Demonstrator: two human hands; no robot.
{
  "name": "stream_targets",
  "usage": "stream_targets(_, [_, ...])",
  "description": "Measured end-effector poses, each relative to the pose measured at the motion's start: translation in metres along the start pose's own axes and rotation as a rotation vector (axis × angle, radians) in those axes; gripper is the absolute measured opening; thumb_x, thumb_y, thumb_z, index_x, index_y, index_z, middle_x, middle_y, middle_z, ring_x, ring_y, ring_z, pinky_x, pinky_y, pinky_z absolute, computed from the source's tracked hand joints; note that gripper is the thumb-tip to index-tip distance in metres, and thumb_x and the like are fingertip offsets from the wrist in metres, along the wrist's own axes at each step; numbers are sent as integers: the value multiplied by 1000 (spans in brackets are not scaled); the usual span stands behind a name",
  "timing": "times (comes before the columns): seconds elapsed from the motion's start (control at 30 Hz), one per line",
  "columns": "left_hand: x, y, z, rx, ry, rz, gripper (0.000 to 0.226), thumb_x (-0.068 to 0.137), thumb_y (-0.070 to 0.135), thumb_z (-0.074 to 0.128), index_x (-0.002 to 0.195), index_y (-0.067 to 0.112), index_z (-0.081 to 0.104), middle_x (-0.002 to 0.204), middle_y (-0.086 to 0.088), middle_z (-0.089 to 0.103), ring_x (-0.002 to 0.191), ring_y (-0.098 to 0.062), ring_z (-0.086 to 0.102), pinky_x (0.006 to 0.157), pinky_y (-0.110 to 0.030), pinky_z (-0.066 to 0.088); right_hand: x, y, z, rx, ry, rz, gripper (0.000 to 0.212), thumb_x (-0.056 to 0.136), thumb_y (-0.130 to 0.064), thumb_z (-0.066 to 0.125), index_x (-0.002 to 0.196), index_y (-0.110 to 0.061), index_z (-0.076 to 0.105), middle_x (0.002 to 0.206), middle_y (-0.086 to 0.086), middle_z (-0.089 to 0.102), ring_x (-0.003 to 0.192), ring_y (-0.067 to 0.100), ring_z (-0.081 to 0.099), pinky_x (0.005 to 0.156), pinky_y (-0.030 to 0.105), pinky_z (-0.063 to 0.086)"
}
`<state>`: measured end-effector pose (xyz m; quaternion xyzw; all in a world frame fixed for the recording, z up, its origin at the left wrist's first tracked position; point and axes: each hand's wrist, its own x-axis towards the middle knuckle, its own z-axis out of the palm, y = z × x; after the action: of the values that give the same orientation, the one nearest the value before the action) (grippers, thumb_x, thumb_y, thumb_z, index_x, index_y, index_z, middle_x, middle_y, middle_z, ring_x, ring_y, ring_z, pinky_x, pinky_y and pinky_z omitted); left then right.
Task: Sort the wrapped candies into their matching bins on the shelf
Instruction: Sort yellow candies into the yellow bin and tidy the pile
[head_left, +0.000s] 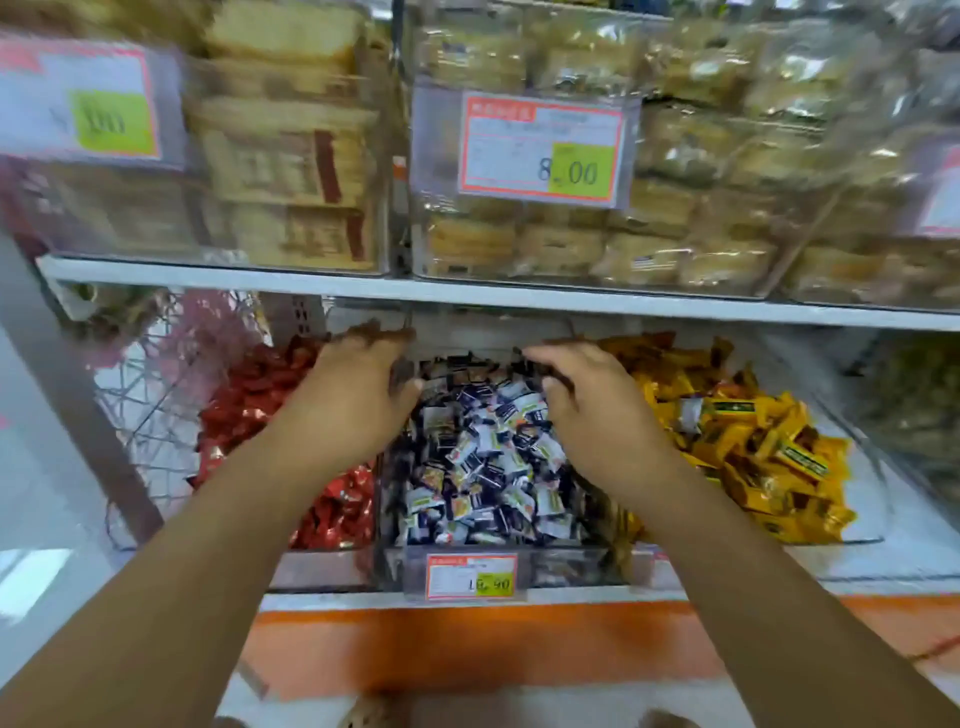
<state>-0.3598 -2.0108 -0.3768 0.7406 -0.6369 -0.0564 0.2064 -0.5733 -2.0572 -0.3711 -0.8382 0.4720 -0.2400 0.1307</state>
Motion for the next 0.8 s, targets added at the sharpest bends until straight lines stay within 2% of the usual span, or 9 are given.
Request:
stream_targets(0.07, [-12, 46, 14, -52, -79, 73, 58, 93, 40, 54, 146, 25, 35, 148, -12, 35, 136, -30, 30, 112, -34, 24, -15, 33, -19, 44, 117, 124, 38, 101, -13, 40, 137, -20, 49, 138, 2, 48, 128, 18, 42, 101, 24, 33])
stream_targets(0.2, [-14, 108, 52, -105, -148, 204, 55, 95, 43, 50, 146, 30, 33, 154, 2, 28, 140, -21, 21, 115, -33, 17, -27, 99, -42, 50, 275, 327, 33, 95, -5, 49, 125, -11, 61, 124, 13, 60, 115, 29, 56, 98, 34, 41])
stream_targets(0.27, [-9, 124, 67, -108, -164, 226, 56, 95, 43, 50, 146, 29, 34, 154, 2, 28, 140, -19, 21, 115, -33, 17, -26, 124, -41, -77, 251, 386, 29, 92, -14, 58, 119, -9, 65, 119, 15, 63, 113, 32, 55, 97, 36, 40])
stream_targets(0.33, [-3, 136, 79, -142, -199, 226, 57, 95, 44, 50, 147, 29, 32, 154, 3, 26, 141, -18, 19, 114, -31, 16, -24, 140, -33, -228, 197, 372, 35, 88, -30, 64, 118, -12, 65, 119, 14, 58, 115, 32, 49, 96, 35, 37])
stream_targets(0.43, [7, 142, 90, -221, -208, 213, 59, 93, 42, 55, 146, 29, 34, 151, 3, 27, 140, -18, 22, 110, -25, 20, -21, 148, -25, -262, 207, 377, 35, 83, -37, 71, 109, -14, 68, 115, 12, 52, 112, 31, 46, 92, 35, 39])
stream_targets(0.53, [16, 135, 82, -318, -178, 152, 53, 92, 41, 56, 142, 34, 40, 143, 4, 38, 131, -14, 38, 103, -24, 30, -21, 148, -27, -125, 287, 345, 18, 78, -30, 76, 89, -17, 72, 103, 7, 58, 102, 28, 55, 83, 31, 46])
stream_targets(0.67, [20, 109, 55, -375, -37, 41, 39, 94, 38, 55, 132, 32, 53, 124, 6, 59, 109, -11, 55, 88, -25, 41, -21, 122, -39, 185, 310, 332, 11, 85, -25, 68, 89, -27, 58, 89, -11, 61, 78, 9, 57, 64, 27, 42])
stream_targets(0.73, [18, 95, 44, -377, 56, -14, 36, 95, 35, 54, 129, 26, 57, 115, 10, 63, 103, -10, 57, 86, -25, 40, -15, 97, -37, 401, 277, 285, 15, 86, -24, 67, 87, -33, 54, 87, -14, 61, 74, 3, 55, 62, 24, 43])
stream_targets(0.8, [14, 86, 39, -388, 130, -63, 33, 95, 33, 54, 127, 24, 59, 107, 12, 61, 97, -6, 54, 83, -22, 37, -7, 84, -29, 460, 175, 228, 14, 87, -29, 67, 94, -34, 56, 91, -17, 61, 81, 0, 54, 67, 15, 43])
